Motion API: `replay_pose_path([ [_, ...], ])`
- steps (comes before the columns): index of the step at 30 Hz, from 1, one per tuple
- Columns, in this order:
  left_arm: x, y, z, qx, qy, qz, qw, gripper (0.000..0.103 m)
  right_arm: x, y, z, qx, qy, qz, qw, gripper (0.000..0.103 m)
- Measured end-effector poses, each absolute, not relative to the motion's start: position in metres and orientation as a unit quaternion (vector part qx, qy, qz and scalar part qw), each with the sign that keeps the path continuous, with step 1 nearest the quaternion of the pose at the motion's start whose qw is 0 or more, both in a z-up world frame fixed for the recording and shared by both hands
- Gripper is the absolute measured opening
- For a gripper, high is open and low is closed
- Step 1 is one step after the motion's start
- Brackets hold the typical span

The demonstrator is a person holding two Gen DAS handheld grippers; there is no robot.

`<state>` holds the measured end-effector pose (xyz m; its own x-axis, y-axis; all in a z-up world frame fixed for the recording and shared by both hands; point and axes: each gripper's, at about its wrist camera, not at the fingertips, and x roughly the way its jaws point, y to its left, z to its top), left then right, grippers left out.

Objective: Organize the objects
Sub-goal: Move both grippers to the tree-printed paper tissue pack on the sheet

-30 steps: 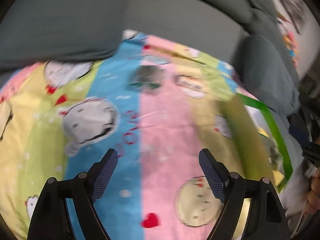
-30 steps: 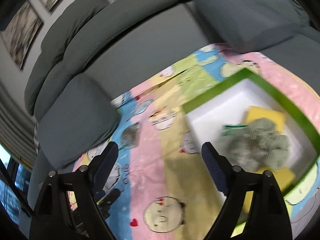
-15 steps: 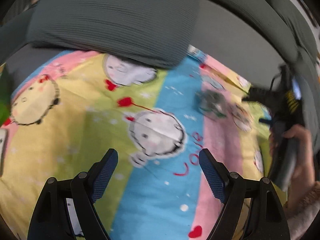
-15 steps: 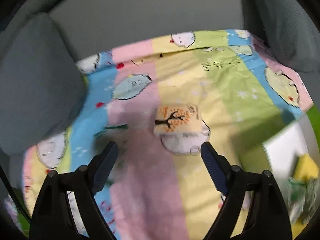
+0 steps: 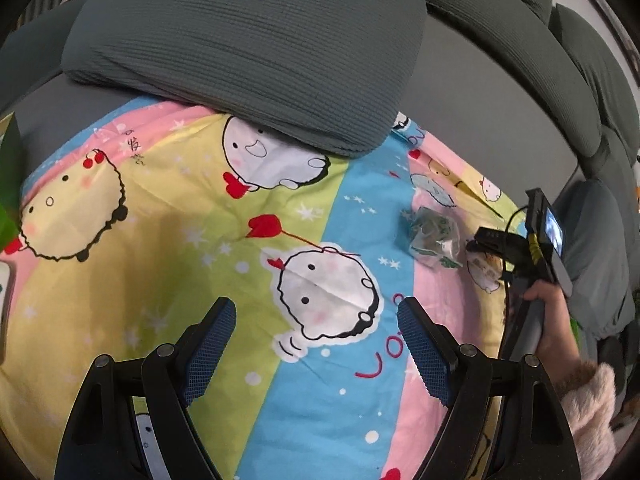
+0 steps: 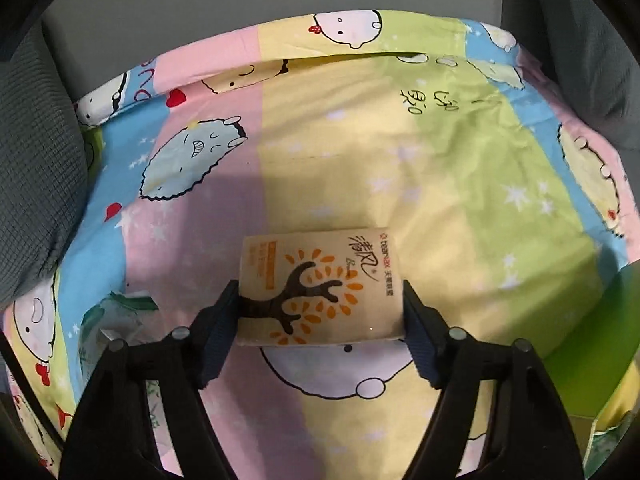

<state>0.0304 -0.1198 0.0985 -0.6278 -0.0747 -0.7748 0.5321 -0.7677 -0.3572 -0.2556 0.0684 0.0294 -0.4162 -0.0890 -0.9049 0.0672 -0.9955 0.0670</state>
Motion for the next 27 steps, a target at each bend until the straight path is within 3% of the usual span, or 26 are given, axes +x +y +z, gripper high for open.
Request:
replay_pose_path([
  [6,0.026,-0.115,0.093,0.407,0.285,-0.85,0.173,0.084,-0.213,0.075,0.043,0.542,-0.002,-0.837,0.075,0.072],
  [11,0.023,-0.112,0.085,0.421,0.28,-0.846,0.169,0.084,-0.15,0.086,0.047,0.562,-0.026,-0.81,0.165,0.072],
  [16,0.022,-0.105,0.076,0.436,0.292,-0.839,0.147,0.084,-0.08,0.084,0.042,0.579,0.026,-0.792,0.191,0.073],
  [21,0.023,-0.094,0.069,0.451,0.3,-0.832,0.121,0.084,-0.027,0.079,0.038,0.571,0.01,-0.788,0.232,0.077],
  [24,0.026,-0.085,0.068,0.457,0.3,-0.831,0.104,0.084,-0.019,0.072,0.034,0.577,0.03,-0.784,0.228,0.081],
  [27,0.028,-0.078,0.069,0.456,0.302,-0.833,0.086,0.084,-0.019,0.077,0.04,0.564,0.0,-0.785,0.258,0.084],
])
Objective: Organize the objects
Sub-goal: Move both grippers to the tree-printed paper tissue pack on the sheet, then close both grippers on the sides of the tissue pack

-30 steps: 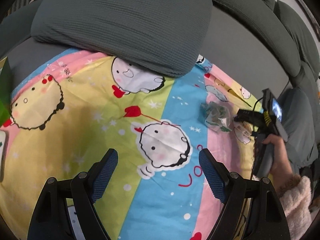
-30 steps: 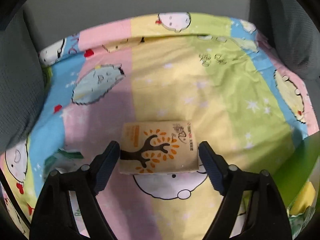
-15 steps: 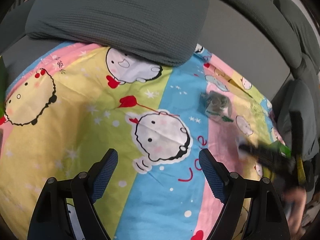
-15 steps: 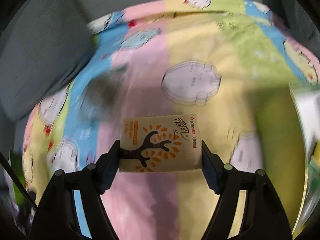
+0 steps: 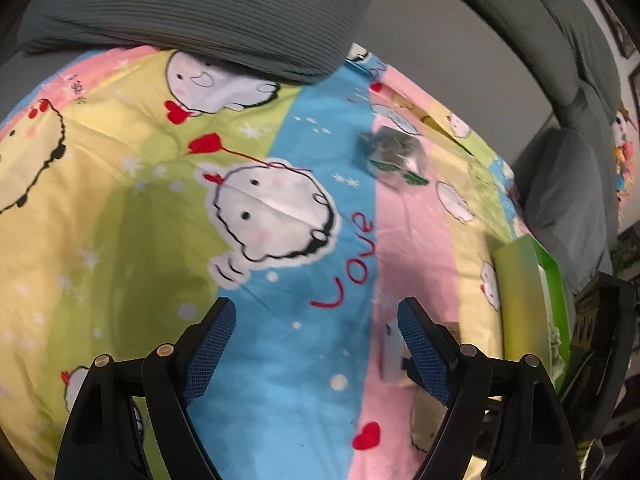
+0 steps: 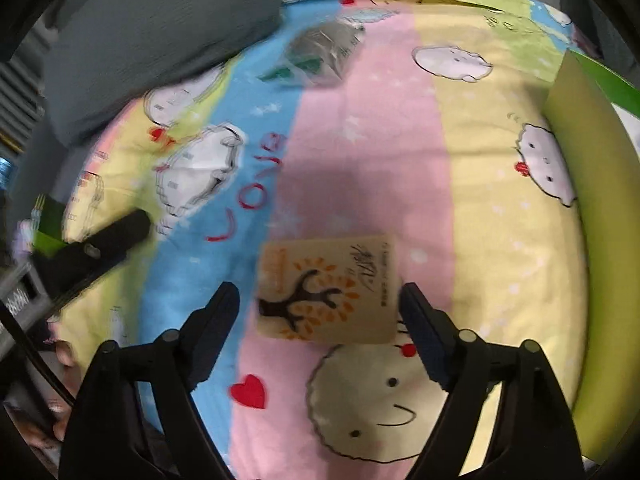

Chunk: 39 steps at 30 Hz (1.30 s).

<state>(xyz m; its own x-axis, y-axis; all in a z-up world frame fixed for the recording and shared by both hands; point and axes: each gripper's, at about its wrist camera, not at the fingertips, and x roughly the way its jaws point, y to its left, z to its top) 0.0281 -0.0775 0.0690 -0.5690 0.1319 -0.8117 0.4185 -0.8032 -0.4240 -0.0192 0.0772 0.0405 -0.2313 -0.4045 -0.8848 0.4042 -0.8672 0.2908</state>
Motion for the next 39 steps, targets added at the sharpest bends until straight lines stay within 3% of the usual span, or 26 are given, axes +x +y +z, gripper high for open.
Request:
replay_pose_path([
  [10,0.02,-0.05,0.068,0.47,0.308,-0.827,0.002,0.084,-0.015,0.127,0.066,0.526,-0.137,-0.807,0.229,0.084],
  [12,0.017,-0.042,0.068,0.477,0.296,-0.827,-0.006,0.084,-0.015,0.13,0.066,0.523,-0.148,-0.806,0.233,0.077],
  [14,0.015,-0.035,0.066,0.484,0.291,-0.825,-0.016,0.084,-0.017,0.13,0.066,0.523,-0.156,-0.806,0.23,0.06],
  [16,0.013,-0.028,0.064,0.489,0.289,-0.822,-0.029,0.084,-0.019,0.132,0.067,0.518,-0.166,-0.808,0.226,0.053],
  [22,0.005,-0.01,0.052,0.507,0.266,-0.818,-0.044,0.083,-0.025,0.127,0.06,0.534,-0.166,-0.795,0.235,0.052],
  [26,-0.002,-0.008,0.04,0.523,0.278,-0.804,-0.048,0.068,-0.034,0.126,0.044,0.559,-0.168,-0.781,0.22,0.052],
  [28,-0.005,-0.008,0.034,0.528,0.283,-0.799,-0.048,0.068,-0.037,0.126,0.037,0.57,-0.171,-0.775,0.215,0.052],
  [30,-0.005,-0.006,0.035,0.524,0.275,-0.804,-0.048,0.054,-0.039,0.124,0.032,0.576,-0.172,-0.769,0.218,0.052],
  [32,-0.005,-0.005,0.036,0.523,0.278,-0.803,-0.059,0.047,-0.039,0.121,0.03,0.58,-0.168,-0.764,0.226,0.049],
  [39,0.0,0.007,0.052,0.498,0.256,-0.826,-0.067,0.047,-0.036,0.123,0.037,0.569,-0.166,-0.773,0.227,0.044],
])
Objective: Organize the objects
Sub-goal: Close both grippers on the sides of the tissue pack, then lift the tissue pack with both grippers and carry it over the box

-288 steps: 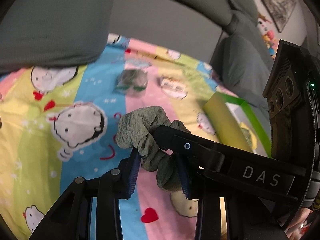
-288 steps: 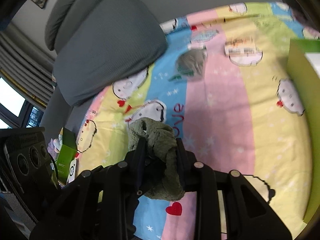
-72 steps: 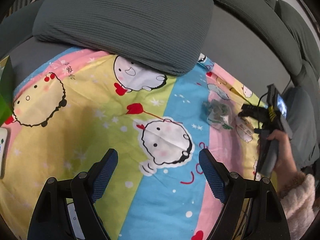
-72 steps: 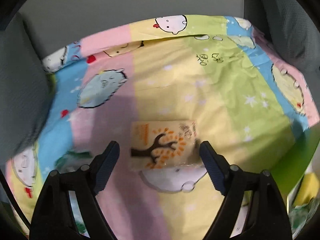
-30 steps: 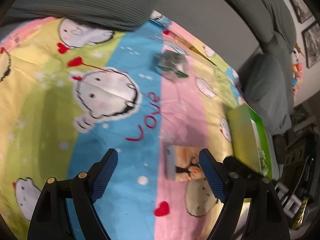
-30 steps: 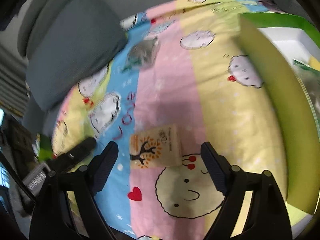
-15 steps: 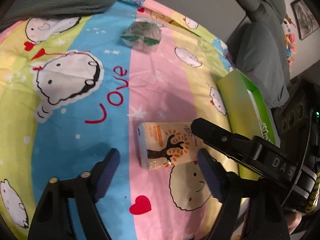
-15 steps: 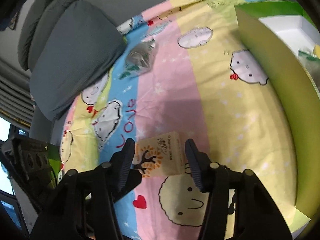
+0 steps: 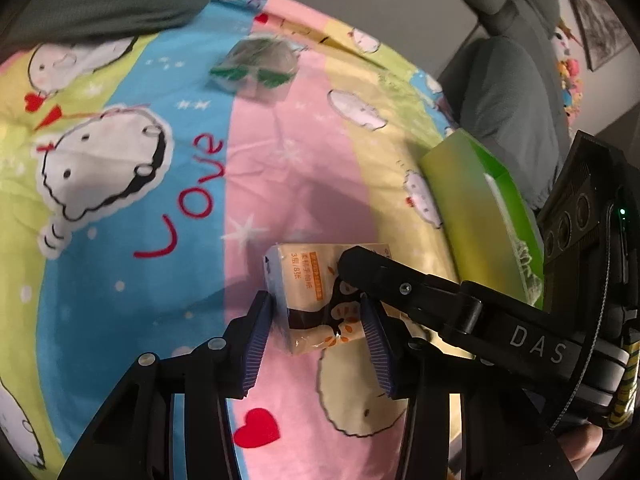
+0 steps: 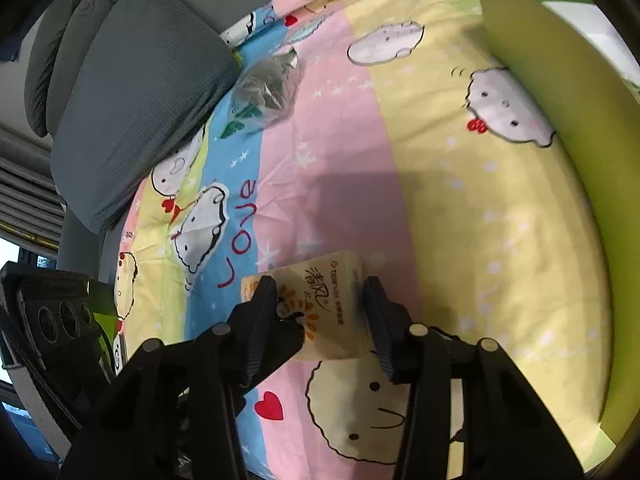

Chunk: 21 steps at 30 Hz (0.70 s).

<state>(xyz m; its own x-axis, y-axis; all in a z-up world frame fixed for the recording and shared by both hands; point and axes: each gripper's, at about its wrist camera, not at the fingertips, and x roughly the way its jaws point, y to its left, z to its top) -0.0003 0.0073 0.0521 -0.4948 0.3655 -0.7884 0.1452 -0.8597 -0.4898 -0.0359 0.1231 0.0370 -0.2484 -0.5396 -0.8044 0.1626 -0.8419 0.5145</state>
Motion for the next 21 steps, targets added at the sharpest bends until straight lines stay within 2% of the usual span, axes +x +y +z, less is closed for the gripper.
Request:
replay_pose_path([
  [13,0.007,0.079,0.138,-0.357,-0.158,0.913,0.119,0.047,-0.008,0.188,0.121,0.42,-0.211,-0.853,0.226,0.045],
  [21,-0.018,0.154,0.157,-0.342,-0.092,0.915,0.191,0.047,0.002,0.265,0.136,0.358,-0.265,-0.877,0.181,0.046],
])
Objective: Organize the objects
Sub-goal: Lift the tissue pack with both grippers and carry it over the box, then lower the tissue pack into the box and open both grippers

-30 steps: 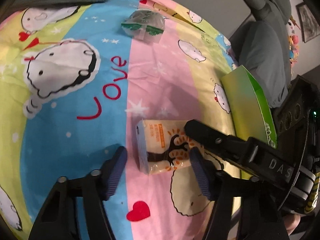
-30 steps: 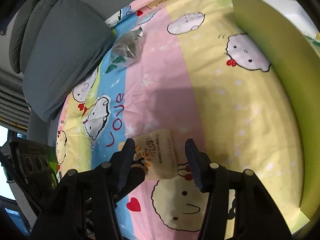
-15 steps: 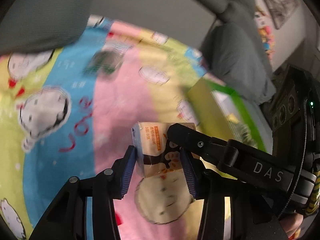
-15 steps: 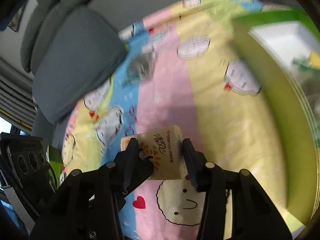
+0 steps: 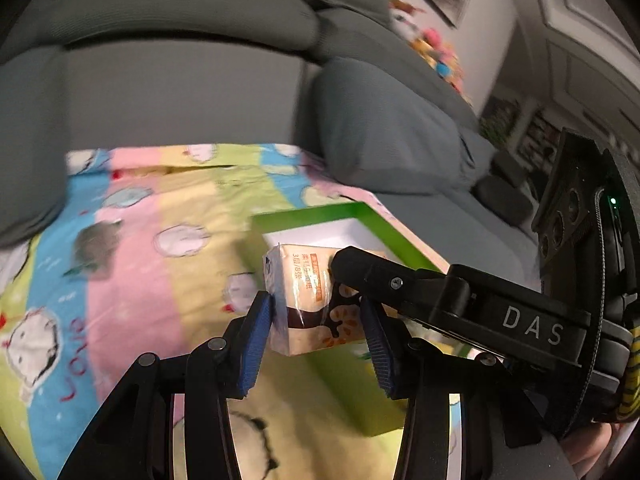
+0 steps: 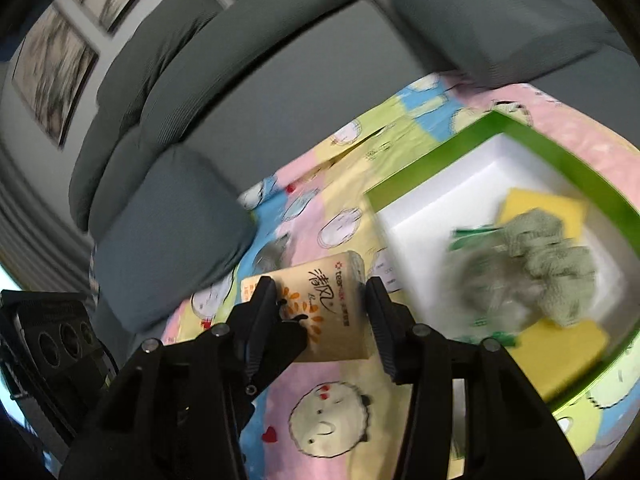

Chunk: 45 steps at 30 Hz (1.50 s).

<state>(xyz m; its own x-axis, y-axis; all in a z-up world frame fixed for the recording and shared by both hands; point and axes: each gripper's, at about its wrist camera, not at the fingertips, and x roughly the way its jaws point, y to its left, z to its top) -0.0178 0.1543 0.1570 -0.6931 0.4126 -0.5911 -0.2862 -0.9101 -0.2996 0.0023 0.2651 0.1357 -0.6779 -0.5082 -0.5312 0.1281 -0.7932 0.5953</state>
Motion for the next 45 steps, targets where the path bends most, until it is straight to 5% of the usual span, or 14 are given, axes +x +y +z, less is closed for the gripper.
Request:
replay_pose_path([
  [22,-0.071,0.257,0.122,-0.409,-0.049,0.863,0.293,0.047,0.0,0.377,0.094,0.356,-0.389,-0.85,0.022,0.048],
  [34,-0.072,0.249,0.113,-0.431,-0.069,0.857,0.274,0.047,-0.007,0.373,0.086,0.374,-0.374,-0.848,-0.004,0.046],
  [36,-0.067,0.243,0.12,-0.422,-0.071,0.861,0.276,0.047,-0.005,0.373,0.089,0.367,-0.375,-0.852,-0.007,0.05],
  [38,-0.06,0.234,0.131,-0.407,-0.071,0.869,0.274,0.047,0.0,0.373,0.096,0.348,-0.371,-0.861,-0.012,0.064],
  [43,-0.033,0.195,0.16,-0.347,-0.046,0.912,0.212,0.05,0.008,0.364,0.111,0.321,-0.355,-0.878,-0.01,0.067],
  [45,-0.026,0.177,0.163,-0.341,-0.051,0.918,0.197,0.062,0.009,0.358,0.116,0.315,-0.348,-0.883,-0.004,0.07],
])
